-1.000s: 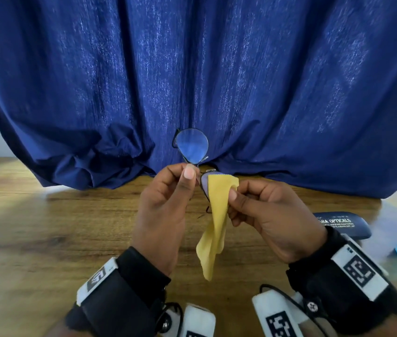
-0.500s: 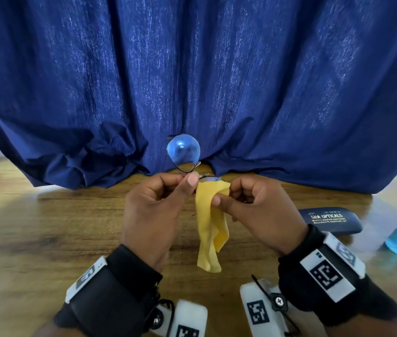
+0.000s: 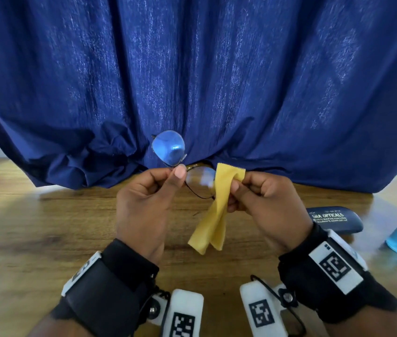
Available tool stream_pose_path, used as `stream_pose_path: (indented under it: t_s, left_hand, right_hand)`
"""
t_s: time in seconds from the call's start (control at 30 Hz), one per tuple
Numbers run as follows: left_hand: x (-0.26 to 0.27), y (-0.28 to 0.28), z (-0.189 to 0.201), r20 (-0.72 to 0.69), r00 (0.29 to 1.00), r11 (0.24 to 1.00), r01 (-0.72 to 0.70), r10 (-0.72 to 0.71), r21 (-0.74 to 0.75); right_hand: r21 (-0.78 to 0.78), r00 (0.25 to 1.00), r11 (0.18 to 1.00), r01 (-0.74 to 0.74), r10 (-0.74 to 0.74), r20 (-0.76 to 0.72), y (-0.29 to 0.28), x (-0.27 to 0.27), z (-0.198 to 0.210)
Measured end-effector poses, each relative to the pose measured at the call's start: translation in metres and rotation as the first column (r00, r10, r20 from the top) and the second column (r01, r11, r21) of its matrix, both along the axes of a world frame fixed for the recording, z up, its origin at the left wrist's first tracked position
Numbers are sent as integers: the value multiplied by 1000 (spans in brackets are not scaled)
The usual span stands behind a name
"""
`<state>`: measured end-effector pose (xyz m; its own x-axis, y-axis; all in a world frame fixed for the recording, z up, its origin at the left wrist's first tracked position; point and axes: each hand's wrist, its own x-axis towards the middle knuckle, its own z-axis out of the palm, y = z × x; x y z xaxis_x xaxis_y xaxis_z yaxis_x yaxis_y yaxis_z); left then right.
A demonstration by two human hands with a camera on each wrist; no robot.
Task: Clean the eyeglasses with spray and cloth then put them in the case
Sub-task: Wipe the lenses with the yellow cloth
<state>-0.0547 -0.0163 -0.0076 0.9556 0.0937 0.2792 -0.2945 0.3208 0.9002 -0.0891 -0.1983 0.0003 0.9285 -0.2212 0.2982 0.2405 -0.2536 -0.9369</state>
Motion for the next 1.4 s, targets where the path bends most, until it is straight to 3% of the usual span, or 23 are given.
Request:
stream_pose_path:
  t_s: [0.27, 0.57, 0.63, 0.77, 1.0, 1.17, 1.4]
  left_hand:
    - [4, 1, 1, -17, 1000, 997, 18, -20, -68]
    - [4, -1, -2, -47, 999, 998, 4, -7, -68]
    - [3, -2, -3, -45, 999, 998, 9, -12, -57]
    - [-4, -6, -5, -11, 998, 998, 55, -55, -16]
    - [-8, -8, -4, 92, 996, 992, -28, 16, 122]
    - [-9, -7, -4, 128, 991, 981, -56, 32, 185]
    - [-7, -8, -5, 129, 992, 986, -24, 3, 166]
  right_hand:
    - [268, 997, 961, 70, -71, -7, -12, 6, 4]
    - [426, 984, 900, -88, 145, -103, -4, 2, 7]
    - [361, 988, 924, -126, 150, -39, 1, 0, 6]
    - [-3, 1000, 1000, -12, 12, -2, 12, -2, 1]
    - [-50, 986, 998, 26, -34, -161, 12, -3, -1]
    - [-72, 993, 997, 26, -34, -111, 10, -5, 2]
    - [88, 979, 986, -142, 153, -136, 6, -4, -2]
